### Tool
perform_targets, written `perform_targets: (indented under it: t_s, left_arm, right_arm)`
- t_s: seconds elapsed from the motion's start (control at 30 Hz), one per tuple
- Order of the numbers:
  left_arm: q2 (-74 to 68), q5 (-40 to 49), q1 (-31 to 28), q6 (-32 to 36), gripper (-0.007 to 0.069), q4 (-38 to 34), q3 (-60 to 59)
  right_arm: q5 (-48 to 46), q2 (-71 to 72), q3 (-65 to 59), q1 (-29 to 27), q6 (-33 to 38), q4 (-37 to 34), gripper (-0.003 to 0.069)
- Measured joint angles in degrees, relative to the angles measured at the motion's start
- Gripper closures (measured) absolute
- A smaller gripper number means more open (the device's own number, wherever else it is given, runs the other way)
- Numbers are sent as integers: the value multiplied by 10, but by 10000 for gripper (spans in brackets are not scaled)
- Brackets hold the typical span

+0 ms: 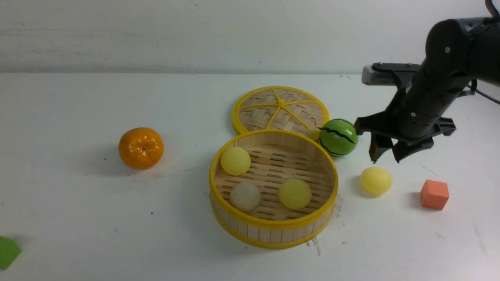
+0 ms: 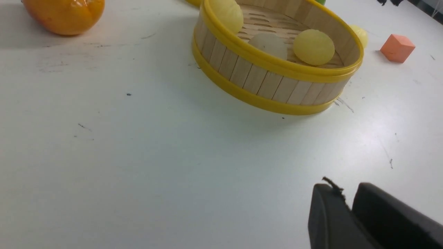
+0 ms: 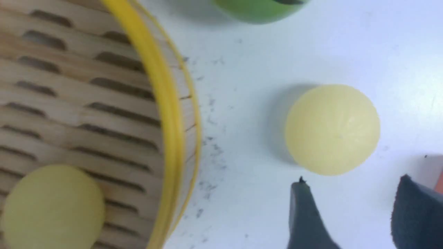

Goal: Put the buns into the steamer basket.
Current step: Use the right arm to grab a steamed stuffed bun

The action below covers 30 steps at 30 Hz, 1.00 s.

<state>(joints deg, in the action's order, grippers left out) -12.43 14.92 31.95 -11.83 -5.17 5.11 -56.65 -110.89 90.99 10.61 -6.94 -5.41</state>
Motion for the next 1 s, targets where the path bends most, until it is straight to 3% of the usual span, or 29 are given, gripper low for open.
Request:
perform_targets:
  t_s: [0.2, 1.0]
  left_arm:
    - [0, 0, 0, 0, 517, 0, 0]
    - [0, 0, 0, 0, 499, 0, 0]
  right_arm:
    - [21, -43, -1, -9, -1, -5, 401]
    - [78, -78, -1, -21, -1, -9, 424]
